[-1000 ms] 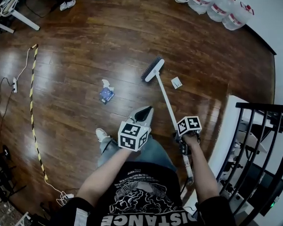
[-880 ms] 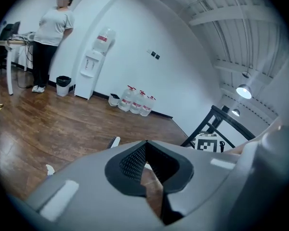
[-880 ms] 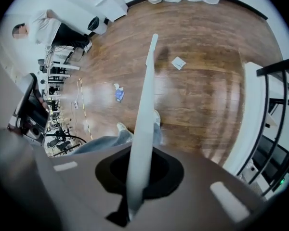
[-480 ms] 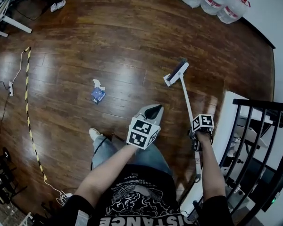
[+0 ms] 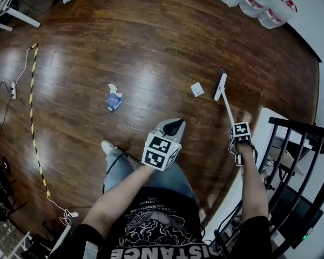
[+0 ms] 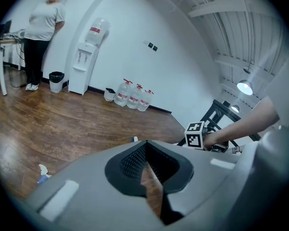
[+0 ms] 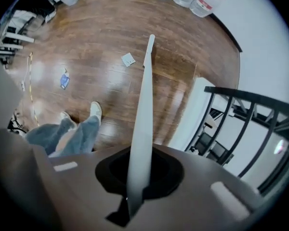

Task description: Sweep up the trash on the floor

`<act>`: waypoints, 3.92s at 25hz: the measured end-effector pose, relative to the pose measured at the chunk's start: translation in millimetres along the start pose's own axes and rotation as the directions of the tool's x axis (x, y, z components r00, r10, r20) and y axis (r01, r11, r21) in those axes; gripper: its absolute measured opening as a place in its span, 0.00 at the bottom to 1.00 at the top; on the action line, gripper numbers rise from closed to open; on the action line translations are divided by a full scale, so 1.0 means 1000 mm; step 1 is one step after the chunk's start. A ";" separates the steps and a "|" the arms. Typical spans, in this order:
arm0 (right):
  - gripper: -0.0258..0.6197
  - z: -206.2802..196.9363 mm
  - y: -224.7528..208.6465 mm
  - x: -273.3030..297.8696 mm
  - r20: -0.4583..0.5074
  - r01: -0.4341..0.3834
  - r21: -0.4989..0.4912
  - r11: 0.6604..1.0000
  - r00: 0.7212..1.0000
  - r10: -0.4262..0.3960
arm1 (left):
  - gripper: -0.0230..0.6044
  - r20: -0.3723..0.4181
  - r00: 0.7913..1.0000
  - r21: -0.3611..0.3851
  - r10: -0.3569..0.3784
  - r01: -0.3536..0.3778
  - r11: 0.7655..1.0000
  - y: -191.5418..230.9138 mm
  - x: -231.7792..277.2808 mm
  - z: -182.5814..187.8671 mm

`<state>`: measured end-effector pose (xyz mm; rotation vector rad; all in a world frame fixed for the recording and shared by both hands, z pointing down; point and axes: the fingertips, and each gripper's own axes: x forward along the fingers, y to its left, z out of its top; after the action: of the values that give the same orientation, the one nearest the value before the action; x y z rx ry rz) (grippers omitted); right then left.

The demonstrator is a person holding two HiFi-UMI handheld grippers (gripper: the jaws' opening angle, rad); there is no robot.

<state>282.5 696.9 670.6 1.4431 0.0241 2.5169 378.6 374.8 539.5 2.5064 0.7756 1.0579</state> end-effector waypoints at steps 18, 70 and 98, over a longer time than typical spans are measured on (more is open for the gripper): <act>0.04 0.031 0.058 -0.021 -0.111 0.243 -0.273 0.931 0.953 -0.281 | 0.04 0.057 0.993 -0.107 0.106 -0.100 0.989 0.059 -0.039 -0.002; 0.04 -0.097 0.606 -0.032 -0.156 -0.282 -0.031 0.959 0.949 0.274 | 0.04 0.193 0.921 -0.361 0.338 -0.254 0.897 0.323 -0.404 -0.092; 0.04 -0.113 0.568 -0.038 -0.077 -0.259 -0.220 0.940 0.966 0.248 | 0.04 0.245 0.875 -0.416 0.419 -0.295 0.860 0.285 -0.420 -0.113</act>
<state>92.0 149.0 656.5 1.3676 -0.4576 2.6469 155.1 -93.5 514.6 2.4442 -0.0044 0.7634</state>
